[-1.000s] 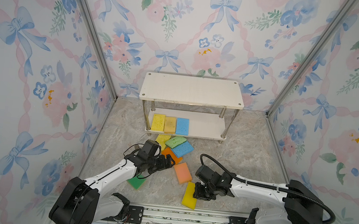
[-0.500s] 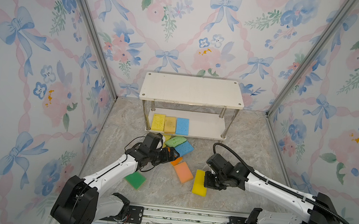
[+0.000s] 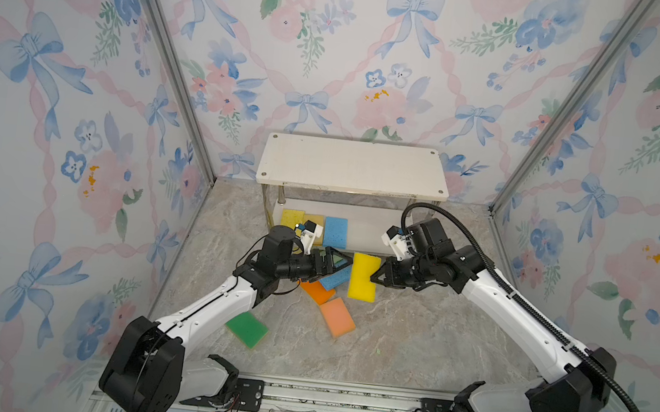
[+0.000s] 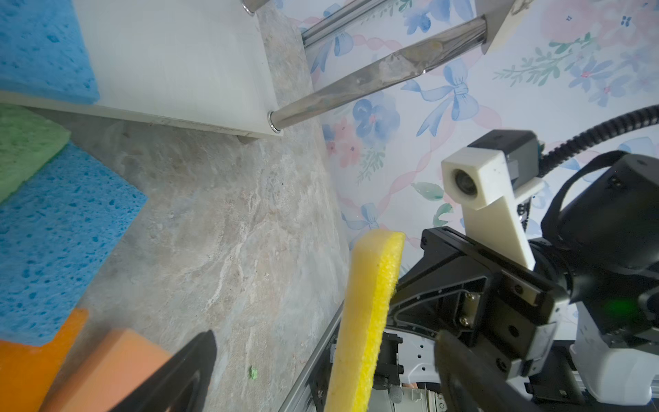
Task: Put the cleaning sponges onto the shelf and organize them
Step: 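Carry the yellow sponge toward the shelf past the left gripper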
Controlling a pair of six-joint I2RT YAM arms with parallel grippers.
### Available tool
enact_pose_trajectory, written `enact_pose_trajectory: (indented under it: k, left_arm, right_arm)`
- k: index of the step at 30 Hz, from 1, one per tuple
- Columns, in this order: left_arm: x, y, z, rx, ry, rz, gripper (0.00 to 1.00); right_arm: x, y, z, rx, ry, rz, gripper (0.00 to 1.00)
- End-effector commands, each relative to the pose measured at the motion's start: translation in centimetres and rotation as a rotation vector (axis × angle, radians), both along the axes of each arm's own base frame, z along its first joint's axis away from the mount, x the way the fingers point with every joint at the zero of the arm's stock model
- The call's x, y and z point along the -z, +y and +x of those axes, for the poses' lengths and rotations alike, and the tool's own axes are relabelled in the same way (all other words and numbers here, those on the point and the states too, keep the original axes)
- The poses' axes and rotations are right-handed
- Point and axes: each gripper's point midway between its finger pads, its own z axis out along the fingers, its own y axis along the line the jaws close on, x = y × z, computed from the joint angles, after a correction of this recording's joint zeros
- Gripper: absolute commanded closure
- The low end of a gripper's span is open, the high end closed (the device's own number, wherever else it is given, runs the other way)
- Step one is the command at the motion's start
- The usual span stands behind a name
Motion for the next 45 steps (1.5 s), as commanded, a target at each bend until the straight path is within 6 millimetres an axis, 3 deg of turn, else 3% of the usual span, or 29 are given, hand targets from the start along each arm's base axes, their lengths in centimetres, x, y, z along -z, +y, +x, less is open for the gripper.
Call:
enact_pose_trajectory:
  k: [1, 7, 11, 16, 17, 19, 23, 26, 29, 32, 38, 45]
  left_arm:
    - [-1.7, -0.9, -0.3, 0.043, -0.023, -0.055, 0.06]
    - [-2.7, -1.0, -0.5, 0.041, -0.037, -0.105, 0.18]
    - [-2.5, -1.2, -0.8, 0.057, -0.035, -0.119, 0.41]
    - [-2.1, -1.4, -1.0, 0.073, -0.02, -0.118, 0.77]
    - [-1.9, -1.4, -0.8, 0.068, -0.014, -0.116, 0.88]
    - [-1.7, -1.5, -0.6, 0.061, -0.004, -0.113, 1.0]
    - [-2.1, -1.4, 0.2, 0.027, -0.007, -0.117, 1.0]
    - [-2.7, -1.3, 1.0, -0.018, 0.0, -0.136, 1.0]
    - [-3.3, -0.6, 2.2, -0.115, 0.02, -0.18, 1.0]
    - [-4.1, -0.3, 3.0, -0.17, 0.044, -0.24, 1.0]
    - [-5.2, -0.4, 3.6, -0.182, 0.065, -0.306, 1.0]
    - [-6.0, -0.4, 3.2, -0.175, 0.052, -0.326, 1.0]
  right_arm:
    - [-1.0, 1.3, -0.9, -0.1, 0.01, 0.038, 0.96]
    - [-1.1, 3.2, -1.0, -0.149, 0.028, 0.068, 0.96]
    - [-0.7, 3.6, -1.0, -0.159, 0.042, 0.06, 0.96]
    - [-0.7, 3.6, -0.9, -0.148, 0.045, 0.059, 0.95]
    - [-0.8, 3.6, -0.8, -0.142, 0.045, 0.063, 0.93]
    - [-0.9, 3.4, -1.0, -0.132, 0.048, 0.066, 0.86]
    - [-0.6, 1.8, -0.7, -0.028, 0.036, 0.044, 0.59]
    - [-0.3, -0.3, 0.2, 0.154, 0.036, 0.078, 0.49]
    - [-1.6, 0.0, -0.1, 0.241, 0.032, 0.226, 0.39]
    - [-2.2, 0.4, -1.0, 0.225, 0.03, 0.247, 0.29]
    - [-2.4, 0.7, -1.4, 0.215, 0.022, 0.257, 0.28]
    - [-3.2, 1.7, -0.4, 0.218, 0.007, 0.311, 0.34]
